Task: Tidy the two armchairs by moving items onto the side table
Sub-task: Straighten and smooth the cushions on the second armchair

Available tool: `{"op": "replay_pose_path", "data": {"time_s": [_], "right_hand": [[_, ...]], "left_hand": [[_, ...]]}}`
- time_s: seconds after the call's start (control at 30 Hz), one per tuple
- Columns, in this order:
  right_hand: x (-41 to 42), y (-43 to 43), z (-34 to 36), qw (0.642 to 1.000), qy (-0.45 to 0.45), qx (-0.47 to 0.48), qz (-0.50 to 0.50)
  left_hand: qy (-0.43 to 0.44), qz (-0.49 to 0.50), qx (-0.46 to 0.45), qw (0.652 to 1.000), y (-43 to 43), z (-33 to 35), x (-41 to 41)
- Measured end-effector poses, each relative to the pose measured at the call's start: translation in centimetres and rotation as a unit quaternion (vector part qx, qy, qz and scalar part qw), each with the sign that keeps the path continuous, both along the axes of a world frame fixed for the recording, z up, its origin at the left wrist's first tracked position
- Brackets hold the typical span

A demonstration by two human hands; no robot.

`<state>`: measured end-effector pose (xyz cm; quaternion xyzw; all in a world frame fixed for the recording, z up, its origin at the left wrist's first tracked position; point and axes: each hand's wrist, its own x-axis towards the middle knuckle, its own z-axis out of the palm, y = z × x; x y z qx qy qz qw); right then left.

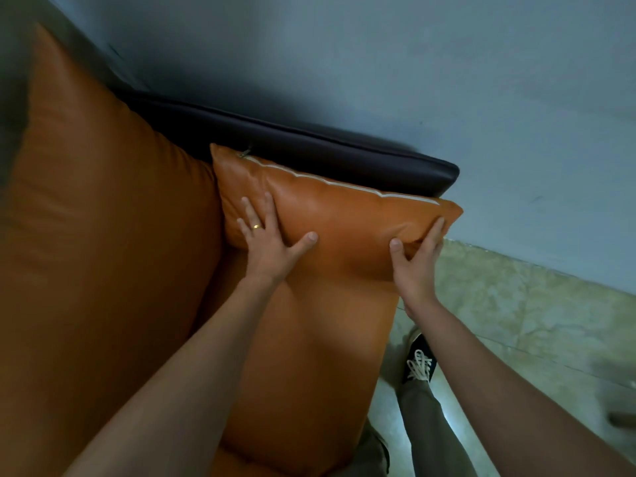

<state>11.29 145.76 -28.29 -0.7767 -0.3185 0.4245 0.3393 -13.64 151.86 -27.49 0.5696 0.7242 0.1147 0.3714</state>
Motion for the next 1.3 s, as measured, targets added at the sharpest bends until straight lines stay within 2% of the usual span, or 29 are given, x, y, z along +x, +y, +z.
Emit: {"op": "replay_pose_path", "data": {"time_s": [0.1, 0.2, 0.33, 0.4, 0.5, 0.57, 0.67, 0.8, 1.03, 1.2, 1.3], "right_hand": [[-0.1, 0.6, 0.4, 0.999, 0.004, -0.035, 0.014], [-0.5, 0.9, 1.7, 0.998, 0.006, -0.065, 0.013], [-4.0, 1.4, 2.6, 0.994, -0.076, -0.077, 0.012], [-5.2, 0.2, 2.4, 0.983, -0.154, -0.061, 0.078], [-4.7, -3.8, 1.3, 0.935, -0.260, -0.028, 0.238], [-3.3, -5.7, 0.9, 0.923, -0.252, -0.020, 0.289], [-1.6, -7.1, 1.5, 0.905, -0.237, -0.024, 0.354], [-1.5, -7.9, 2.9, 0.849, -0.245, -0.019, 0.468], [-3.7, -7.0, 1.0, 0.766, -0.214, -0.009, 0.606], [-0.9, -8.1, -1.6, 0.604, -0.267, 0.022, 0.750], [1.1, -9.6, -2.8, 0.557, -0.284, 0.033, 0.780]], "left_hand": [[0.016, -0.030, -0.025, 0.999, -0.1, 0.2, 0.7], [0.004, -0.018, -0.032, 0.999, 0.2, 1.1, 0.4], [-0.009, -0.028, -0.025, 0.999, -1.8, 1.6, -0.3], [-0.010, -0.064, -0.047, 0.997, -3.7, 1.6, -0.3], [-0.033, -0.096, -0.060, 0.993, -6.3, 1.1, -0.3], [-0.049, -0.076, -0.058, 0.994, -8.1, 0.9, -0.3], [-0.076, 0.009, -0.059, 0.995, -11.2, 0.6, -0.2], [-0.105, 0.103, -0.076, 0.986, -16.0, 0.0, 0.3], [-0.069, 0.237, -0.109, 0.963, -24.7, -1.7, 2.7], [-0.035, 0.267, -0.114, 0.956, -31.3, -2.8, 7.6], [-0.007, 0.303, -0.114, 0.946, -34.4, -3.7, 11.0]]}}
